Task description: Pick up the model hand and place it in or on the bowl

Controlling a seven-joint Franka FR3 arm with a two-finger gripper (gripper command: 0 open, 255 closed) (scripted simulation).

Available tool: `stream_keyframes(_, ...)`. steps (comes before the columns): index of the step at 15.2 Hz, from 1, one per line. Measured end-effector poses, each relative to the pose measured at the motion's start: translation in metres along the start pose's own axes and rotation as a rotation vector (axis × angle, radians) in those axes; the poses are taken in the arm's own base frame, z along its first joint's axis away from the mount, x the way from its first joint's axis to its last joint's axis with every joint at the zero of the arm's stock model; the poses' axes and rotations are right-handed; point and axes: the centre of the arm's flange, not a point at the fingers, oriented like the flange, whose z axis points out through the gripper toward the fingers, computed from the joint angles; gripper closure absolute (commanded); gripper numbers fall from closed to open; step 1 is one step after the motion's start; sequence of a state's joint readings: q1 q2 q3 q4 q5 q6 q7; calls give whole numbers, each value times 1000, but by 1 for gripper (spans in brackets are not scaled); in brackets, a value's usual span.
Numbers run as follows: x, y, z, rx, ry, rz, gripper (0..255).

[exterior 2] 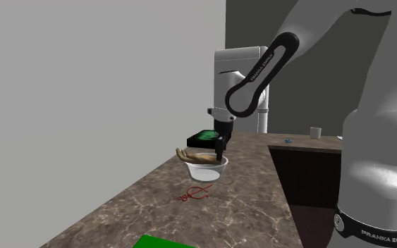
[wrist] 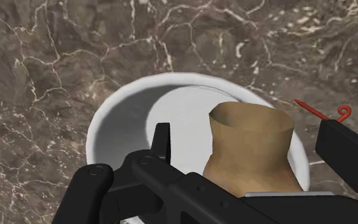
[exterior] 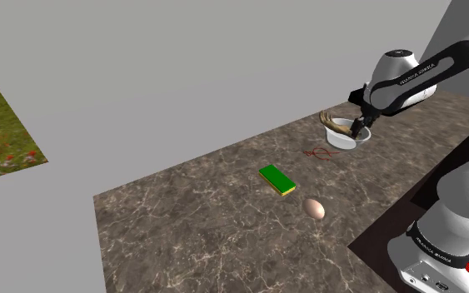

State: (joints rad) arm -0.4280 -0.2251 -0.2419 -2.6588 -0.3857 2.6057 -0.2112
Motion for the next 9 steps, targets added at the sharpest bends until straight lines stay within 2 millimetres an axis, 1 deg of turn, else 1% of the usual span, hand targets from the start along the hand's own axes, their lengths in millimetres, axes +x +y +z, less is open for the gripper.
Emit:
stream_keyframes(2, 2, 0, -22, 0, 1, 0, 0)
stream_keyframes(3, 1, -1, -29, 0, 0, 0, 0)
stream_keyframes(9, 0, -2, -34, 0, -1, 0, 0)
